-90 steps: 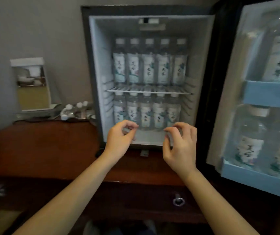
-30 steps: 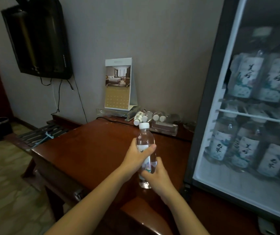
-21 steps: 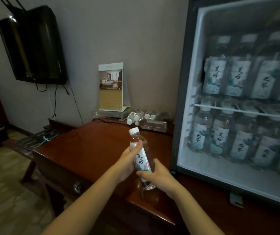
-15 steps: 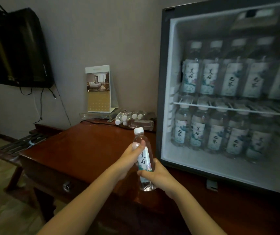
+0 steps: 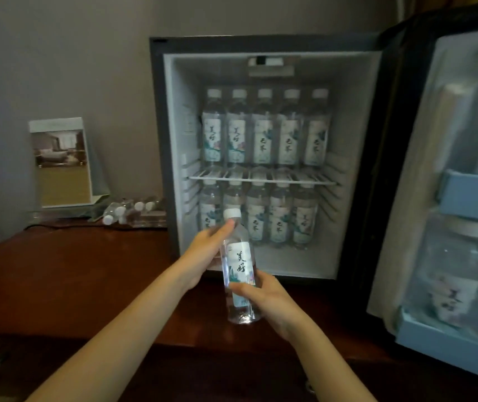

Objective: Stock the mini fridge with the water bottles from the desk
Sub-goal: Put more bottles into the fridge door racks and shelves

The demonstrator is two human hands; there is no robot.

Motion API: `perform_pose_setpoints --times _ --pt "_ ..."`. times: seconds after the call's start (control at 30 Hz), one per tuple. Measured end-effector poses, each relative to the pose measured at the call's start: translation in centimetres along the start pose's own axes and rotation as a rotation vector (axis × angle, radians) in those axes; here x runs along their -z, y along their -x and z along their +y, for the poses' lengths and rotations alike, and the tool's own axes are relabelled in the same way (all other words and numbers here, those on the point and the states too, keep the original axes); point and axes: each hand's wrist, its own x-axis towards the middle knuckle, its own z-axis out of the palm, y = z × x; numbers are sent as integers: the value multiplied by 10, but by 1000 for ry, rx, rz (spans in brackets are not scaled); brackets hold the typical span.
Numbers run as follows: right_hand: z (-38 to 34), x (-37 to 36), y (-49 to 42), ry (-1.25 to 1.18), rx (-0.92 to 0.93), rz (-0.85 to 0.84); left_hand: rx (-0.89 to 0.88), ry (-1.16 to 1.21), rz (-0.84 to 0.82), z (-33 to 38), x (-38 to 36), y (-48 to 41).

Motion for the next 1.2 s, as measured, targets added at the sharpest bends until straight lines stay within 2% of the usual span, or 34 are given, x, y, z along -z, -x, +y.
perform_pose_setpoints --times 0.37,0.57,0.87,1.0,1.07,1.2 --pt "-24 73 108 123 144 157 -377 194 -60 57 -124 47" --pt "-40 110 182 223 228 291 -599 218 -174 85 -195 88" --pt "-58 183 269 393 422 720 -1014 10 -281 131 -283 128" --pt "-65 218 276 402 417 765 -1159 -66 -308 144 -306 120" --pt "-62 230 271 404 387 759 -1246 -163 -277 146 -311 111" --pt "-47 244 256 387 309 762 -1334 -386 -317 139 -317 95"
